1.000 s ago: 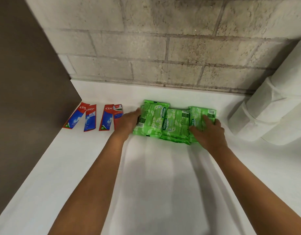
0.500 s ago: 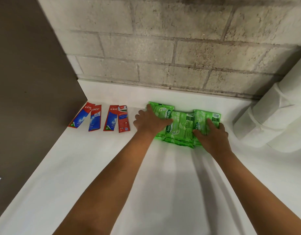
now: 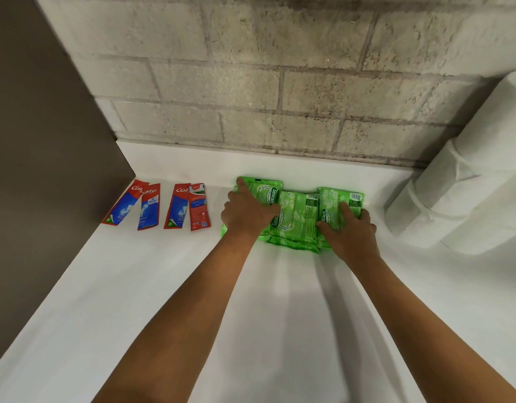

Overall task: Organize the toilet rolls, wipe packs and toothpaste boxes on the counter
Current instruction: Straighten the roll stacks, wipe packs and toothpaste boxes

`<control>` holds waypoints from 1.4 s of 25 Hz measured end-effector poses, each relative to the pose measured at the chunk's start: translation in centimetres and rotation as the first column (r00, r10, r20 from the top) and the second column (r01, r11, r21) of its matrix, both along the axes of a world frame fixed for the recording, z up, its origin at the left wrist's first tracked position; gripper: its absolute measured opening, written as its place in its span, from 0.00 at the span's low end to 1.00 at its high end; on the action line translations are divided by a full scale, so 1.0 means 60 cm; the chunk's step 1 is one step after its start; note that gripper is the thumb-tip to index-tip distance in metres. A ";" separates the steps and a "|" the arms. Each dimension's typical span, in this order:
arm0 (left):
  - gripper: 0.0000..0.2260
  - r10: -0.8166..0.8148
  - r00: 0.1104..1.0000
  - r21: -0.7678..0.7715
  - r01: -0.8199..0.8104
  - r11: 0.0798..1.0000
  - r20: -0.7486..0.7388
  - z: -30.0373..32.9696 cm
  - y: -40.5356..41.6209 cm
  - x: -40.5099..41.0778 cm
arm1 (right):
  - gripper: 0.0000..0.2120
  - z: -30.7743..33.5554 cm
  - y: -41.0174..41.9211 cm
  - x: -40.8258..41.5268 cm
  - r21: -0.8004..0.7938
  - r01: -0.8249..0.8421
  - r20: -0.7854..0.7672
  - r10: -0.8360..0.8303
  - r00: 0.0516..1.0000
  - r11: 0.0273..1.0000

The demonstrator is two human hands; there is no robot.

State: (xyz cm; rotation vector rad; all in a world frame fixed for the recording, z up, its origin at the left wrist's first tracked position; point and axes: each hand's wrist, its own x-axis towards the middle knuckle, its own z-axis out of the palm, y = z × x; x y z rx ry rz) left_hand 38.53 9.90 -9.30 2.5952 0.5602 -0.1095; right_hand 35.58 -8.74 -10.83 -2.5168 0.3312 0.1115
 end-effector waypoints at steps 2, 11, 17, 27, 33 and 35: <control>0.50 0.018 1.000 -0.010 -0.018 1.000 -0.001 0.002 0.001 0.005 | 0.35 0.006 0.000 0.003 0.017 0.006 -0.025 -0.005 1.000 1.000; 0.46 -0.003 0.998 -0.089 0.009 0.996 0.068 0.007 0.019 0.016 | 0.35 0.007 0.008 0.002 0.010 0.039 0.000 -0.039 0.999 0.999; 0.46 -0.046 0.999 -0.099 0.048 0.994 0.024 0.007 0.018 0.015 | 0.35 0.004 0.010 0.000 -0.012 0.034 0.013 -0.034 0.999 0.999; 0.41 -0.027 0.999 -0.042 0.025 0.999 -0.043 0.020 0.023 0.007 | 0.34 0.022 0.010 0.013 -0.147 0.076 -0.040 -0.083 0.996 0.986; 0.40 -0.062 0.998 -0.154 0.062 0.986 0.009 0.014 0.034 0.008 | 0.34 0.013 0.022 0.032 -0.113 0.102 -0.086 -0.113 0.990 0.988; 0.40 -0.067 0.998 -0.129 0.069 0.989 0.019 0.011 0.030 0.008 | 0.34 0.008 0.023 0.033 -0.124 0.107 -0.073 -0.117 0.991 0.986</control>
